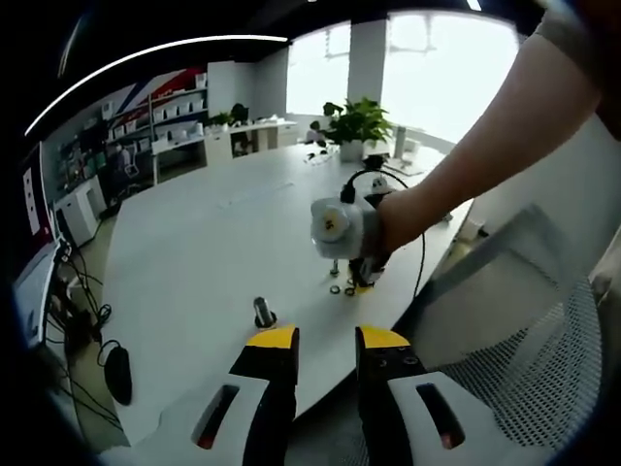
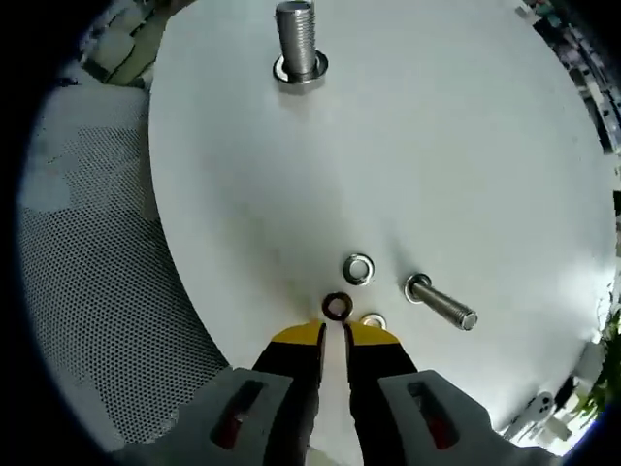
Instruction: Place the washer onto the threaded stud by aligning its center hole with the stud, sliding it down to the base, and recovering from edge contact or off-axis alignment until the washer reaches the visible bottom stop.
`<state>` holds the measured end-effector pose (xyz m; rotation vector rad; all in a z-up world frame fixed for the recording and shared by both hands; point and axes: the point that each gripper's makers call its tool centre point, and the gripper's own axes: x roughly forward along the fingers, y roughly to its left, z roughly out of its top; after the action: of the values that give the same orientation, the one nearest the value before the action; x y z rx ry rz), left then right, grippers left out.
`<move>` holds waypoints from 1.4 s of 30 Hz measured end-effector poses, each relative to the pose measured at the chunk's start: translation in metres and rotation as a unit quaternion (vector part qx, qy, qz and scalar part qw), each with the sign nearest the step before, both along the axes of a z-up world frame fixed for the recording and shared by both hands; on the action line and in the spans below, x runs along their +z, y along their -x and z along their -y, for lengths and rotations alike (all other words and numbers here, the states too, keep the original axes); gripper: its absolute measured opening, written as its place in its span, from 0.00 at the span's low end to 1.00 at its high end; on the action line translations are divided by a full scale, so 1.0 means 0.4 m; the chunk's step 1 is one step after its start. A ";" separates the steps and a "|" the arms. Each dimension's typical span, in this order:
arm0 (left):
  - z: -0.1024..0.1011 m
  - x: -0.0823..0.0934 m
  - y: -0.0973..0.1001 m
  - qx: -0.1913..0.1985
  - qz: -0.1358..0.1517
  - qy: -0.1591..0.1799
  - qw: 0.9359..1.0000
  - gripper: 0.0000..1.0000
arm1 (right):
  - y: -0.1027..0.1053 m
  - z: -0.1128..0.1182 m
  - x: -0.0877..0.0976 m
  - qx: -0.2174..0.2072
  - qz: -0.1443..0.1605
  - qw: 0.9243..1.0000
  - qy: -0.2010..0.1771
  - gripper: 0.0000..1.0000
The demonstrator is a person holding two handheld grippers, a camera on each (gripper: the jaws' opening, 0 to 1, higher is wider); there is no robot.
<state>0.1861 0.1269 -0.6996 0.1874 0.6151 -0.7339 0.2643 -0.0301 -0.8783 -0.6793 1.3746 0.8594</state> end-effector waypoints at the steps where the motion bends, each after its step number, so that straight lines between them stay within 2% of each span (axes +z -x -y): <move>1: 0.000 0.001 -0.001 0.000 0.000 0.000 1.000 0.21 | 0.000 -0.002 0.000 -0.008 -0.001 1.000 -0.013 0.18; 3: -0.001 0.002 -0.002 0.002 0.001 0.002 1.000 0.21 | 0.002 0.002 0.002 0.007 0.007 1.000 -0.019 0.19; 5: -0.002 0.003 -0.003 0.002 0.002 0.002 1.000 0.21 | -0.008 0.000 -0.002 0.048 0.037 0.998 -0.013 0.17; 7: -0.002 0.003 -0.003 0.002 0.002 0.002 1.000 0.21 | -0.016 -0.005 -0.001 0.062 0.062 0.996 -0.003 0.16; 9: -0.003 0.000 -0.003 0.003 0.000 0.000 1.000 0.21 | -0.017 -0.014 -0.003 0.071 0.068 0.995 -0.001 0.17; 14: -0.002 0.001 -0.002 0.002 0.001 0.000 1.000 0.21 | -0.025 -0.021 -0.001 0.057 0.051 0.997 -0.004 0.20; 28: -0.004 -0.001 -0.003 0.002 0.001 -0.002 1.000 0.21 | -0.032 -0.026 -0.005 0.047 0.042 0.998 0.010 0.19; 31: -0.003 -0.001 -0.002 0.002 0.000 -0.002 1.000 0.21 | -0.032 -0.021 -0.004 0.070 0.023 0.997 0.037 0.17; 35: -0.003 -0.004 -0.001 0.001 -0.001 -0.006 1.000 0.20 | -0.032 -0.023 -0.006 0.074 0.009 0.995 0.072 0.16; 37: -0.005 -0.003 -0.002 0.002 0.000 -0.005 1.000 0.20 | -0.035 -0.023 -0.007 0.105 0.011 0.990 0.094 0.16; 42: -0.005 -0.004 -0.003 0.003 -0.001 -0.006 1.000 0.20 | -0.035 -0.026 -0.011 0.108 0.006 0.988 0.111 0.16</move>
<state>0.1873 0.1290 -0.7011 0.1953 0.6209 -0.7252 0.2781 -0.0198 -0.8827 -1.0186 1.4157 0.8775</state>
